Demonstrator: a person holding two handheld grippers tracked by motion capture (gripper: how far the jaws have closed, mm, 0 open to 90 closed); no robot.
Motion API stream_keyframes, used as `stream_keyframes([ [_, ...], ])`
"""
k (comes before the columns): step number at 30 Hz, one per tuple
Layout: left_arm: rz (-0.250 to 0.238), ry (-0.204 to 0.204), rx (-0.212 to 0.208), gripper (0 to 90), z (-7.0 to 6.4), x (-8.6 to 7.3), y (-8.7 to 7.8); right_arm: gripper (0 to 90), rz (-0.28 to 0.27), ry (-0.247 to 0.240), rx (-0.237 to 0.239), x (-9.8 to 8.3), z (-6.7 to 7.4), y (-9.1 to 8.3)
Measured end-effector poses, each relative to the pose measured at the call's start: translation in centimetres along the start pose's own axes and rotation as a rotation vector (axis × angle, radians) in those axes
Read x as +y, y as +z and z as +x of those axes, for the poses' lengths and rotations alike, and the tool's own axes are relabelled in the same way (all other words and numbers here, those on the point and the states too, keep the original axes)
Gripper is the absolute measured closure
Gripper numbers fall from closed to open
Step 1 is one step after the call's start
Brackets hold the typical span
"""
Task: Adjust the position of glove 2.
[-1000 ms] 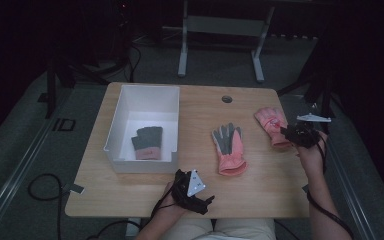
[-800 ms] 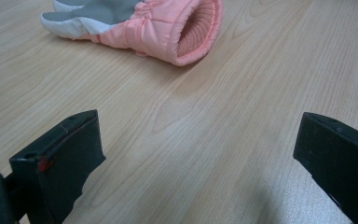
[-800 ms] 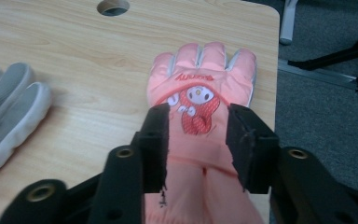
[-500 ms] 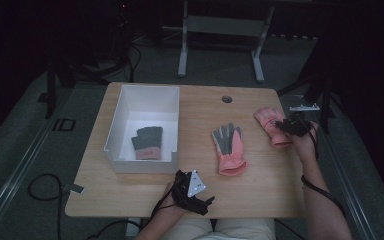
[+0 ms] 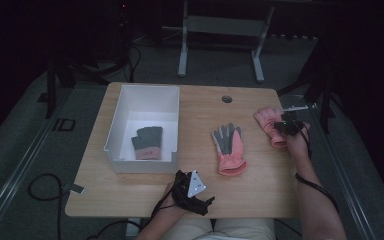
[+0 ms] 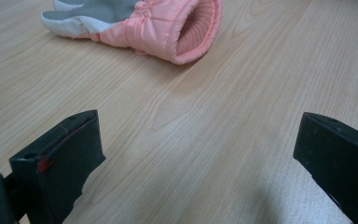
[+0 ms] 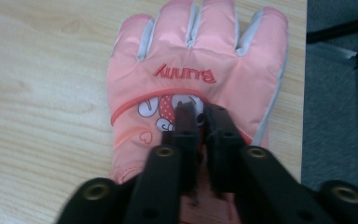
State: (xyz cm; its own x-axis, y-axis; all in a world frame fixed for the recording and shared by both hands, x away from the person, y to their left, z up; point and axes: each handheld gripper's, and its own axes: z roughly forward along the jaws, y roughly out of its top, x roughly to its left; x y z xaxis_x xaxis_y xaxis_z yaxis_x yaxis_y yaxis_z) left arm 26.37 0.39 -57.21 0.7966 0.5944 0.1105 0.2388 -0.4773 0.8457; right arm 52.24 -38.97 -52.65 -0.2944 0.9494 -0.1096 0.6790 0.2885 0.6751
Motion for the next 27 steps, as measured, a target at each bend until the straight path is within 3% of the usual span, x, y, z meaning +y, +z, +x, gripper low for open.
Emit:
stream_keyframes([
  [5,-0.003,-0.002,-0.001,0.9,0.1,0.0,0.0,88.9,-0.053,0.100,-0.039,0.1,0.1,-2.2],
  [8,0.000,-0.003,-0.001,0.9,0.1,0.0,0.0,89.0,-0.089,0.120,-0.061,0.1,0.4,-4.2],
  [13,-0.005,-0.003,0.001,0.9,0.1,0.1,0.0,89.0,-0.148,0.164,-0.048,-0.5,1.8,-8.8],
  [17,-0.007,-0.001,0.002,0.9,0.1,0.2,0.0,89.0,-0.153,0.171,-0.057,-1.2,2.8,-10.6],
  [19,-0.005,0.002,-0.001,0.9,0.0,0.2,0.0,89.0,-0.146,0.195,-0.058,-2.4,3.7,-11.9],
  [27,-0.011,-0.001,-0.011,0.9,0.1,0.2,0.0,89.0,-0.128,0.201,-0.080,-5.0,6.3,-14.1],
])
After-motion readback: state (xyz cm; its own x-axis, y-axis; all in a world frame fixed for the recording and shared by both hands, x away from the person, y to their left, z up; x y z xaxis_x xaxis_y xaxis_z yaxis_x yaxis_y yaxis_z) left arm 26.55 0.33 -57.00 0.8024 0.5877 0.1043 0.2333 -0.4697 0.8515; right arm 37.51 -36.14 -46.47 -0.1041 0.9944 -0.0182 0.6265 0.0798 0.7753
